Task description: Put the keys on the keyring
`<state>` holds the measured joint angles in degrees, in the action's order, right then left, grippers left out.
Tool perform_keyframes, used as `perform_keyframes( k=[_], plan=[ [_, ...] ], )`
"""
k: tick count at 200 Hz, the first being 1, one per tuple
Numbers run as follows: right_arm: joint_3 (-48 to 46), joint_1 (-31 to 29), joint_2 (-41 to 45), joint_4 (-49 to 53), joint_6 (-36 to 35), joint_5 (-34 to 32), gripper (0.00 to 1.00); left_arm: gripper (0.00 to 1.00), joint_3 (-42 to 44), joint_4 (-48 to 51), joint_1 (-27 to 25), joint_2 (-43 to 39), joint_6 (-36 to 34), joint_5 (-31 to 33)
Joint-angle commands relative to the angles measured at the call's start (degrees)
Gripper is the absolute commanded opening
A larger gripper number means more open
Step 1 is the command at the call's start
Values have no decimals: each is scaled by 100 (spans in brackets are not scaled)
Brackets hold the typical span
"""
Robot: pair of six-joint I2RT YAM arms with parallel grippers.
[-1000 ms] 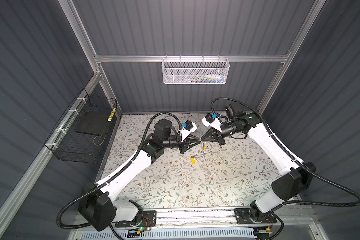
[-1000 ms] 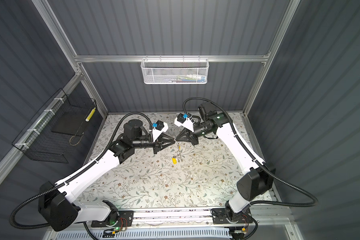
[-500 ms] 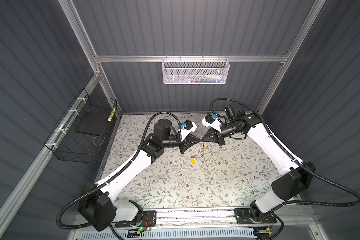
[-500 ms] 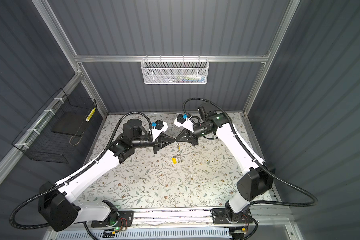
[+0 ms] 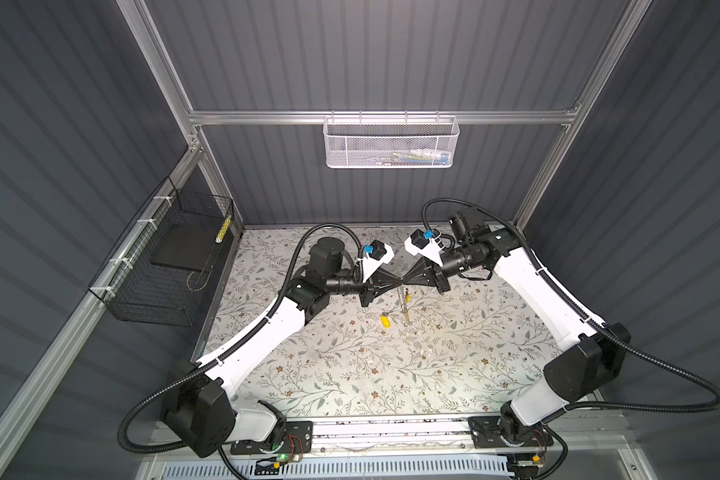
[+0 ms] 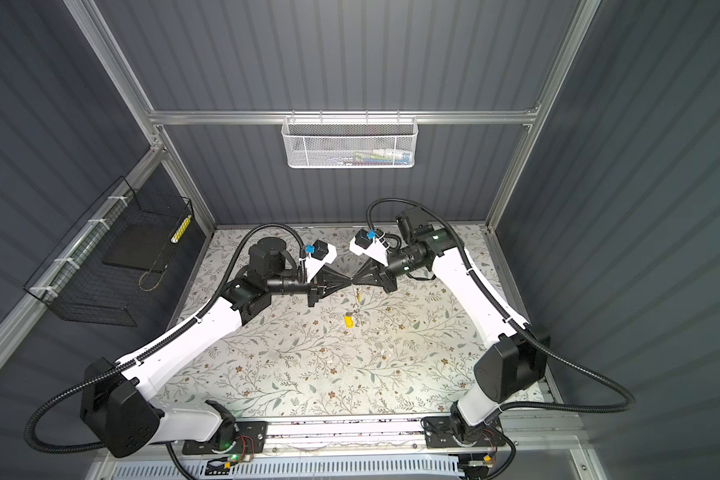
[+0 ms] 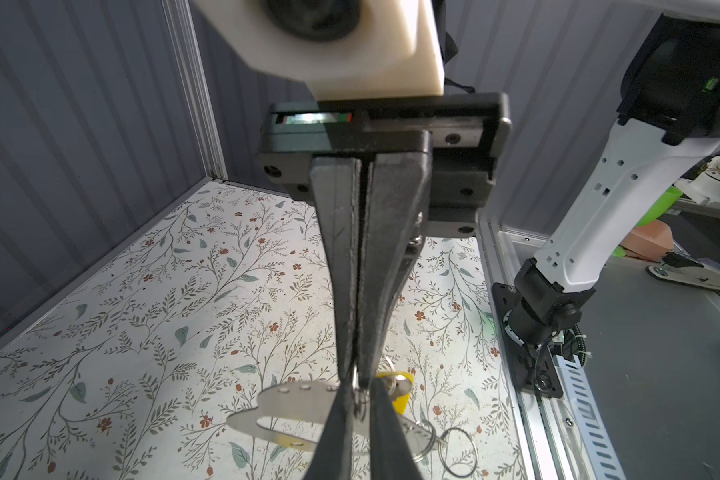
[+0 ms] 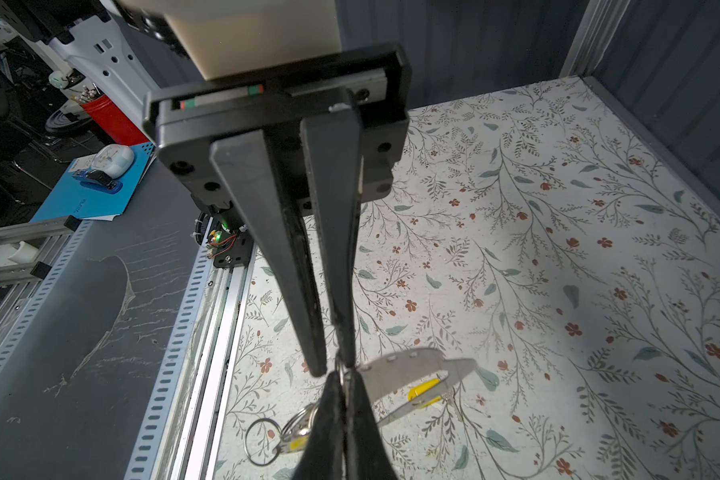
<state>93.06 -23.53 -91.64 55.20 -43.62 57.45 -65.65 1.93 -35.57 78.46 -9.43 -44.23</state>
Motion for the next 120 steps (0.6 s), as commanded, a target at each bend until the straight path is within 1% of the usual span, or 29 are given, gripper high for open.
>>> perform_keyframes(
  k=[1,60,78,109,120],
  plan=[
    [-193,-65,246,-479,131,375,0,13,-164,-277,-64,121,142,-386],
    [-236,-63,325,-494,100,457,0,12,-290,-253,-63,296,143,-620],
    [-252,-64,344,-525,114,493,0,8,-424,-125,-60,405,143,-577],
    [-289,-61,390,-568,107,534,0,4,-582,29,-64,556,142,-582],
    [-306,-64,401,-593,108,531,0,0,-614,70,-64,589,135,-598]
  ],
)
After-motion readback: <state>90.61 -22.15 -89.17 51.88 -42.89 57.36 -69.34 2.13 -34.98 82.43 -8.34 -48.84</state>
